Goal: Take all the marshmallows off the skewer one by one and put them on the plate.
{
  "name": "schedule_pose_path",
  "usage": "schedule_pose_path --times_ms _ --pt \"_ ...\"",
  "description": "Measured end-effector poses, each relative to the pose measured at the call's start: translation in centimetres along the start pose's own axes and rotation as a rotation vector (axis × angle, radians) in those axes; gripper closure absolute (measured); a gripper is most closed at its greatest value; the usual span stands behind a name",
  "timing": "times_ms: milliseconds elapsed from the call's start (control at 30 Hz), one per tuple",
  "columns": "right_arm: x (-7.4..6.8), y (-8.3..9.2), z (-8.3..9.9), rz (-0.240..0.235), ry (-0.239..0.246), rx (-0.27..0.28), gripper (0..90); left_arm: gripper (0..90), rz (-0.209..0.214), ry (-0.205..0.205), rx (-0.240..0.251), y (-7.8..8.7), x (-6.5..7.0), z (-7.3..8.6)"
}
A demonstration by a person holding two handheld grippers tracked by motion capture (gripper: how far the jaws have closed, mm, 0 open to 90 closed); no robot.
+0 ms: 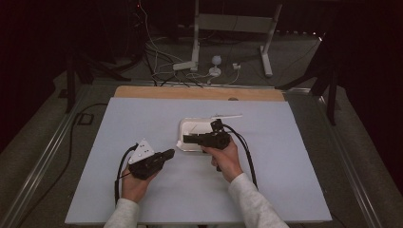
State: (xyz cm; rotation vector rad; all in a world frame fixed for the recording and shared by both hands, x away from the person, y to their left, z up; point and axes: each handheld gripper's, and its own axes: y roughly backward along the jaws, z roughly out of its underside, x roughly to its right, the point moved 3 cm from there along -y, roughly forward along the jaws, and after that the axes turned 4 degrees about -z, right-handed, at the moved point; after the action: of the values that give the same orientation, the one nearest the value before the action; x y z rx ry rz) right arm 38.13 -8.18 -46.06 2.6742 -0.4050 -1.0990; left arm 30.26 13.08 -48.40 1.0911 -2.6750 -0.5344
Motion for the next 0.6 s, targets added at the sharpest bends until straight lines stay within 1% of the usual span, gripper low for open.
schedule_pose_path --times_ms 133,233,300,367,400,433,467,500,533,600 --pt "-0.3 0.2 -0.2 0.006 0.005 0.016 77.4 90.0 0.004 -0.004 0.003 0.0 0.0 0.0" --pt "-0.5 0.4 -0.3 0.0 0.006 0.031 78.0 90.0 0.009 -0.003 0.014 0.2 0.0 -0.1" --pt "-0.6 0.5 -0.4 0.003 0.009 0.035 78.3 90.0 0.011 -0.005 0.013 0.2 0.0 0.0" --pt "-0.7 0.6 -0.5 0.016 0.018 0.04 78.5 90.0 0.012 -0.009 0.011 0.2 0.0 0.0" --pt "-0.7 0.6 -0.5 0.019 0.014 0.043 78.6 90.0 0.011 -0.01 0.01 0.2 0.0 0.0" --pt "-0.7 0.7 -0.6 0.023 0.015 0.047 78.7 90.0 0.002 -0.016 -0.005 0.2 0.0 0.0" --pt "-0.7 0.9 -0.6 0.042 0.019 0.069 79.2 90.0 -0.002 -0.027 -0.012 0.2 -0.1 0.2" --pt "-0.5 1.4 -0.9 0.046 0.002 0.094 79.5 90.0 0.002 -0.015 -0.01 0.3 -0.2 0.3" --pt "-0.3 1.9 -1.2 0.047 -0.012 0.123 79.7 90.0 -0.002 -0.015 -0.014 0.4 -0.3 0.4" --pt "0.1 3.3 -1.8 0.07 -0.02 0.173 80.3 90.0 -0.02 -0.024 -0.033 0.5 -0.5 0.6"
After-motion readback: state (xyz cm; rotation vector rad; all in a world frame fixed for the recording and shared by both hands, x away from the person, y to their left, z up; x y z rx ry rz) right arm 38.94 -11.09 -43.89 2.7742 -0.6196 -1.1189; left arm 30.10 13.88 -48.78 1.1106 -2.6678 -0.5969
